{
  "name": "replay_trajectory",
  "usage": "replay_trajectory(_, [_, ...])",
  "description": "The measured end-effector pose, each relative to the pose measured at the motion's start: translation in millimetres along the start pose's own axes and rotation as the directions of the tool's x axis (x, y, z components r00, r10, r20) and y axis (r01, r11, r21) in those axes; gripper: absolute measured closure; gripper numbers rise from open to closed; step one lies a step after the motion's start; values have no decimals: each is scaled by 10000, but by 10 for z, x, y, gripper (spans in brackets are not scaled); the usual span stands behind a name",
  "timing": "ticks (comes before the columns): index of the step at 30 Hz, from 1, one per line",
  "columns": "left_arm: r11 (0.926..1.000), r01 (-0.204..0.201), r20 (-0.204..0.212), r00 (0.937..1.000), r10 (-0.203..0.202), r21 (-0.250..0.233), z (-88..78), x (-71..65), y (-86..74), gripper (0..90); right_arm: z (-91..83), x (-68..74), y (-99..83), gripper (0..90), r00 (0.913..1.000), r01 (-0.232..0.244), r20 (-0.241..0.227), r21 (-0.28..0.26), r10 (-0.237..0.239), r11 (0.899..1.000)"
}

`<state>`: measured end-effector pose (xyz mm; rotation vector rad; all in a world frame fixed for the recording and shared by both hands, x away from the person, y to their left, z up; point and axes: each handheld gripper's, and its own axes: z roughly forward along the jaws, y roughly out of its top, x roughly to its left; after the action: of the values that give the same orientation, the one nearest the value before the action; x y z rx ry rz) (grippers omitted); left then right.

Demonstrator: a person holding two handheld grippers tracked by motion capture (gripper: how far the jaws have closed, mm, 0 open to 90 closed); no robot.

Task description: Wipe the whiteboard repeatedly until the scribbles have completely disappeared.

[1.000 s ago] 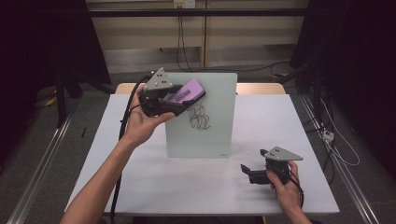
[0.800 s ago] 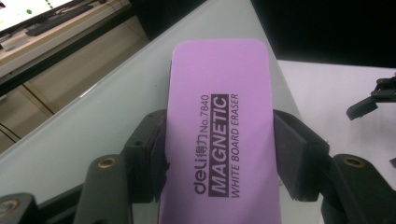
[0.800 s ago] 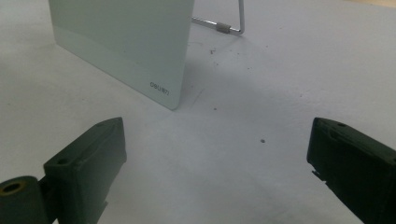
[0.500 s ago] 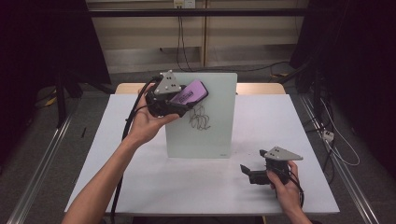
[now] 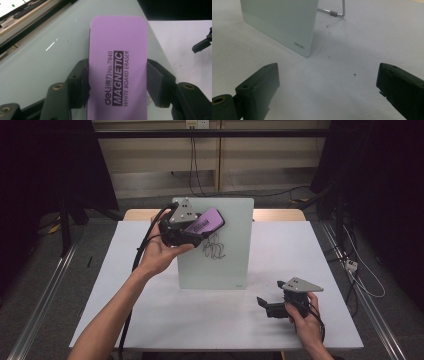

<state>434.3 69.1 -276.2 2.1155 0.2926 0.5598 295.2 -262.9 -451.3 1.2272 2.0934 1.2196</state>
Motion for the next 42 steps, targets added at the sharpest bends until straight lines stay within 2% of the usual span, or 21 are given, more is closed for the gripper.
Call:
replay_trajectory(3, [9999, 42, 1, 10000, -42, -93, 30, -27, -20, 412, 0, -1, -1, 47, 10000, 0, -12, 11, 0, 10000])
replay_trajectory(10, [9998, -87, 139, 9999, 85, 160, 63, -73, -36, 413, 2, 2, -1, 47, 10000, 41, -30, 10, -41, 10000])
replay_trajectory(42, [9966, -447, 589, 9974, 406, 693, 247, -295, -160, 413, 9, 5, -2, 47, 10000, 53, -83, 23, -53, 10000])
